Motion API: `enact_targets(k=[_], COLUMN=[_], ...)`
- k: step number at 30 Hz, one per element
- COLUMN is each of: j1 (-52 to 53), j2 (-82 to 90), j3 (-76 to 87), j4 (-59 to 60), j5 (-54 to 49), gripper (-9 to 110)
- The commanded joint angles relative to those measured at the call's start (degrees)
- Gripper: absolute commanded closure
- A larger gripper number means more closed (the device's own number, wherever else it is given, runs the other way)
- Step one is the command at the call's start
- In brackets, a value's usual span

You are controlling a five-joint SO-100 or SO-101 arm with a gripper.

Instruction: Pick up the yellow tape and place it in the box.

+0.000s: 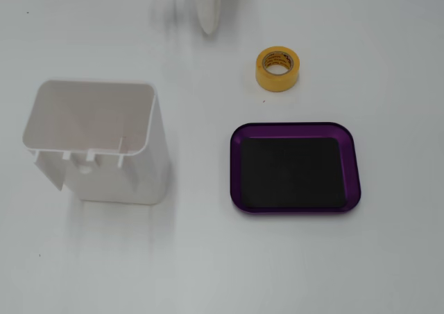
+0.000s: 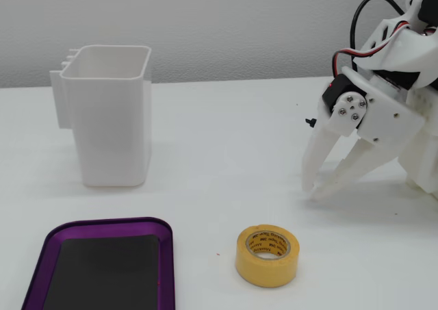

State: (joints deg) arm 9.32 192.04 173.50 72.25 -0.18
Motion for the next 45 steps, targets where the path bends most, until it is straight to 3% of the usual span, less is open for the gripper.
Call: enact_targets(k=[1, 27, 38, 45], j1=[-10.8, -11.2, -22.0, -22.7], j2=[-46.4, -73.4, -74.4, -74.4], j3=[-31.8, -48.8, -49.0, -49.0], j4=[-6.4, -6.4, -8.0, -8.8], j5=[-17.2, -17.3, -13.8, -12.7], gripper=[88, 88, 88, 88])
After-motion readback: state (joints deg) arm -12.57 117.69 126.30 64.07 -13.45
